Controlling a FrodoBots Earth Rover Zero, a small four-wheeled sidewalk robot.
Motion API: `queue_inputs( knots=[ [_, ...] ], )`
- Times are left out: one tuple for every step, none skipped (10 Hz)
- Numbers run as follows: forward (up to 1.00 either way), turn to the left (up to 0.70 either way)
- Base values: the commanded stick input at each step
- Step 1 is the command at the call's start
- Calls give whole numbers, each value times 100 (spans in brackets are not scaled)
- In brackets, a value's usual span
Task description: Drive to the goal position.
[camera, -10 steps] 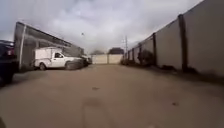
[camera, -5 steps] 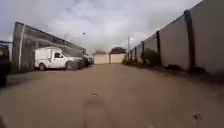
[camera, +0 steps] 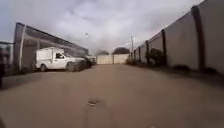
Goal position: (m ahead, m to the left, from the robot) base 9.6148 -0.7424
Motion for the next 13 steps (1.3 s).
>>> queue_inputs(
  knots=[
    [70, 0],
    [70, -16],
    [70, -35],
    [70, -35],
    [70, -24],
    [70, 1],
    [70, 0],
    [70, 0],
    [70, 0],
    [70, 0],
    [70, 0],
    [70, 0],
    [70, 0]
  ],
)
